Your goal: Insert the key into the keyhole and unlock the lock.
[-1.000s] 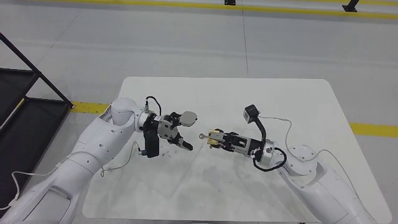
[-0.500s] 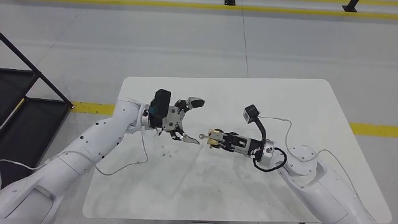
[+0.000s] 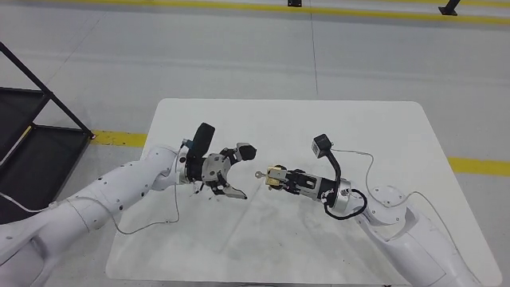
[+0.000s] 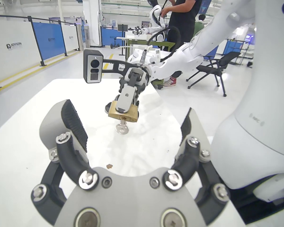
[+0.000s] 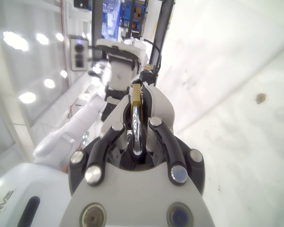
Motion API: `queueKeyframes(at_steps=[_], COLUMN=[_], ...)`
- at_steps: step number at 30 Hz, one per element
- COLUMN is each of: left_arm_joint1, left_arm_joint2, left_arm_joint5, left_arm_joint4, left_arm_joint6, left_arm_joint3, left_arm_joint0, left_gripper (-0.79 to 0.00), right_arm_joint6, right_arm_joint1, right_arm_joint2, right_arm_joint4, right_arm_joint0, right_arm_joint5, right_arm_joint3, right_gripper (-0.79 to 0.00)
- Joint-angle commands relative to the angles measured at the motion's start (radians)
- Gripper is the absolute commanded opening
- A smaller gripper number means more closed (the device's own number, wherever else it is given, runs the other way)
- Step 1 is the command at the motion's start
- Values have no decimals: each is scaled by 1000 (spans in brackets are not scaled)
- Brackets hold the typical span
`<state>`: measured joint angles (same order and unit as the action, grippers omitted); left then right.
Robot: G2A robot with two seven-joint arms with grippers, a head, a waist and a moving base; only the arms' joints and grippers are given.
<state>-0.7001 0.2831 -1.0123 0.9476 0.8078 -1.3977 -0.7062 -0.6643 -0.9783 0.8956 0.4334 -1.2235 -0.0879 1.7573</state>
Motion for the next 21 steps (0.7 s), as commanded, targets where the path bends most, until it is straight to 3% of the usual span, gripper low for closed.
queueKeyframes(at_steps=[1, 2, 6, 8, 18, 21], left_arm_joint1=[11, 16, 33, 42, 42, 41], left_arm_joint2=[-82, -113, -113, -113, -113, -98], left_arm_joint5=[0, 0, 0, 0, 0, 0], left_arm_joint4=[-41, -68, -209, -320, -320, -363], left_arm_joint6=[0, -1, -108, -220, -220, -275], left_arm_joint3=[6, 6, -45, -65, -65, -61], left_arm_joint0=[39, 57, 13, 5, 5, -7], left_gripper=[0, 0, 0, 0, 0, 0], right_arm_joint6=[0, 0, 0, 0, 0, 0], right_arm_joint1=[0, 0, 0, 0, 0, 0], right_arm_joint2=[0, 0, 0, 0, 0, 0], right_arm_joint4=[0, 0, 0, 0, 0, 0], right_arm_joint0=[0, 0, 0, 0, 0, 0], right_arm_joint5=[0, 0, 0, 0, 0, 0], right_arm_joint3=[0, 0, 0, 0, 0, 0], right_gripper=[-785, -785, -785, -785, -785, -785])
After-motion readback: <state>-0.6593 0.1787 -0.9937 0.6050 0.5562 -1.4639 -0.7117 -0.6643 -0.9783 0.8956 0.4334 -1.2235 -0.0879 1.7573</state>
